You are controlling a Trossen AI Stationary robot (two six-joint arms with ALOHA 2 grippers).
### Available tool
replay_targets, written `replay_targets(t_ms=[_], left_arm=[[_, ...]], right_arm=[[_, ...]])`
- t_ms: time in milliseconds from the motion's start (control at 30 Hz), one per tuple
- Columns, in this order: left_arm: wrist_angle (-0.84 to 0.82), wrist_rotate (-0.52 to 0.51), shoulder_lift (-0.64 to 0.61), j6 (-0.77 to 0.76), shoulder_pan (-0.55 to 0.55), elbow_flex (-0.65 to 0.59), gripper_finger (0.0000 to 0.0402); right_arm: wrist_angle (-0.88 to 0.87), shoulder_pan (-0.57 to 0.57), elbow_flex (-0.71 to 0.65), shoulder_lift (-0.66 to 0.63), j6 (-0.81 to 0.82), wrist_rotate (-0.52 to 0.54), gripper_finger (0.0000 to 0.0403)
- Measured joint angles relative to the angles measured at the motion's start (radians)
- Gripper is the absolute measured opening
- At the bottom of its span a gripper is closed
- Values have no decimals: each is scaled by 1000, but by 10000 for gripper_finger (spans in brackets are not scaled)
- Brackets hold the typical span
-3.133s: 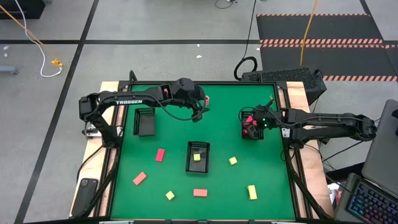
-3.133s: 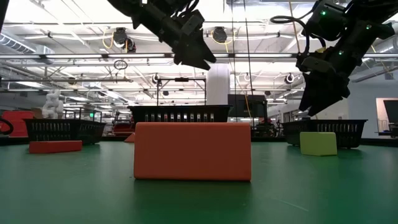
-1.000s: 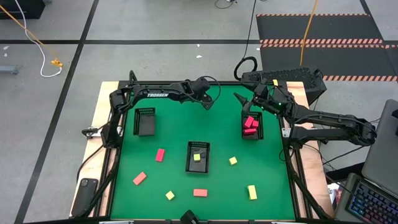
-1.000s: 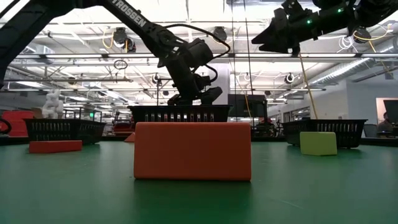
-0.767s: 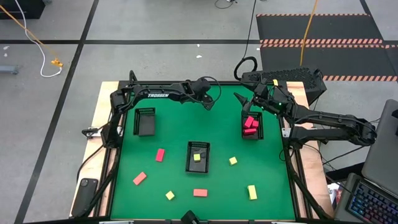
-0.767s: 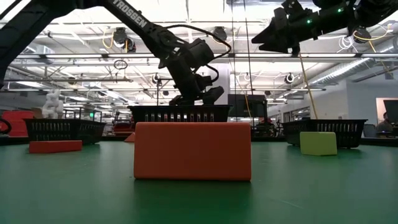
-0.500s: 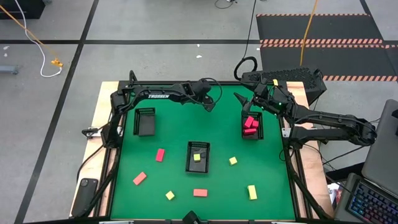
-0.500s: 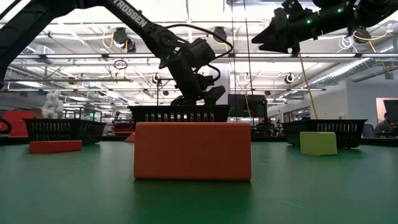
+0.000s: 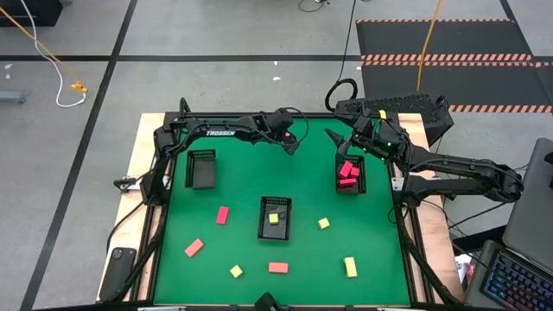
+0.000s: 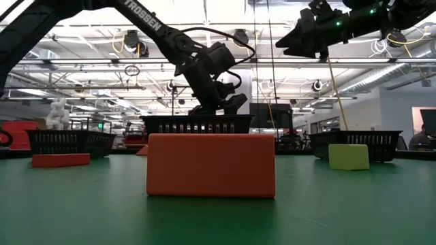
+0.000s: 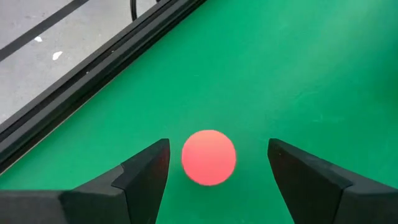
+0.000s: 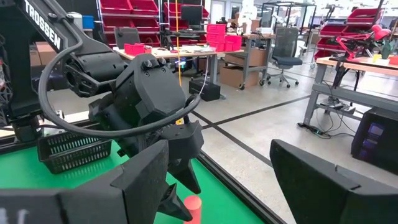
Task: Sort & place blocks by color
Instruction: Put the pink block into the top left black basket
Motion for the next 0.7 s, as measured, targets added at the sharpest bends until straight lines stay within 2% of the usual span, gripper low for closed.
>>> replay_targets(t_ms=[400,700], left_arm=[[14,-70,27,24,-14,-1,273],[-1,-78,27,21,-10,-1,273]], right_arm=[[0,0,0,0,-3,0,274],[-1,0,0,0,-5,1,274]])
